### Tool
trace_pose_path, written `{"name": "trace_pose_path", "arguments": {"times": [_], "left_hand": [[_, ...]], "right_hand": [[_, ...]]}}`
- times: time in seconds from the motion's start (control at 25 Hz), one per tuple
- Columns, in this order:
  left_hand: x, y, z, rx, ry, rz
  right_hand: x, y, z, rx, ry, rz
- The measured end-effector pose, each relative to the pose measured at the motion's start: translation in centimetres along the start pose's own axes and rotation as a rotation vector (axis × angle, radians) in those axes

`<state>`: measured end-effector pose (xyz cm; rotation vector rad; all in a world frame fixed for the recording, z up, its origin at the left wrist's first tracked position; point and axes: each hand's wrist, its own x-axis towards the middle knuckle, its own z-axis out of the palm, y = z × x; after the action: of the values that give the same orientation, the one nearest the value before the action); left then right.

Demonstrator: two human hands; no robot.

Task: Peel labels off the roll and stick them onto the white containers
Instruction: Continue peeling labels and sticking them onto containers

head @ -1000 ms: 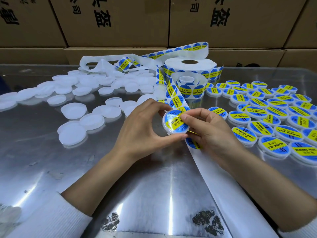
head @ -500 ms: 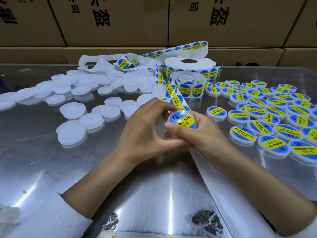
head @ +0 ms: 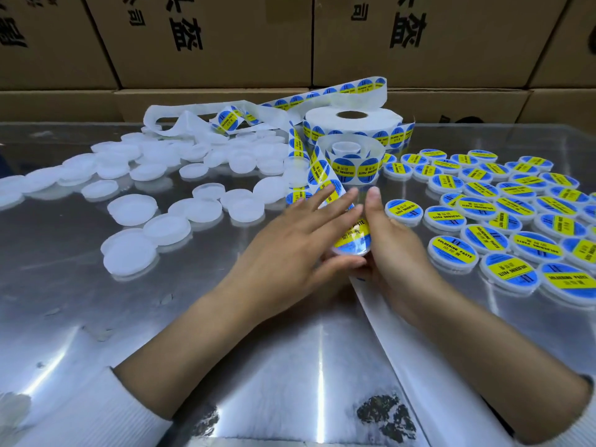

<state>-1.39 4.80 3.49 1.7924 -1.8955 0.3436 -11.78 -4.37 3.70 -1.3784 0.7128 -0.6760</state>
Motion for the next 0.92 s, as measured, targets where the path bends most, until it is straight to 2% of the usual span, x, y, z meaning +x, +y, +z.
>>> {"name": "trace_pose_path", "arguments": {"times": [0.08,0.28,0.44,0.48,0.56,0.64,0.76,0.84,0.92], "left_hand": [[0.1,0.2,0.0,-0.006,0.008,0.018],[-0.4,0.1,0.6,-0.034,0.263,0.096],[-0.5,-0.6,0.7,-0.030,0.334,0.150],[-0.6,-0.9,0.6,0.014,0.339,0.116],[-0.7,-2.0,0.1,0.106,0.345,-0.059],[-1.0,-3.4,-0.4,0.140,0.295,-0.308],[-1.5,-5.6,-0.1,0.184,0.070,-0.562],[-1.7,-6.4,0.4,0.207,-0.132,-0.618],[-1.8,-6.5,0.7,0.181,-0.154,-0.610]], "right_hand": [[0.0,0.0,0.0,0.008,0.012,-0.004],[0.2,-0.1,0.0,0.098,-0.074,0.036],[0.9,-0.4,-0.5,-0.043,-0.089,-0.011],[1.1,-0.5,-0.8,-0.065,-0.072,-0.021],[1.5,-0.9,-1.5,-0.031,-0.016,0.003],[2.0,-1.1,-2.5,-0.011,0.065,0.018],[2.9,-0.8,-4.1,-0.241,0.118,-0.043],[3.4,-0.3,-4.7,-0.424,0.130,-0.072],[3.6,0.2,-5.2,-0.638,0.161,-0.099]]}}
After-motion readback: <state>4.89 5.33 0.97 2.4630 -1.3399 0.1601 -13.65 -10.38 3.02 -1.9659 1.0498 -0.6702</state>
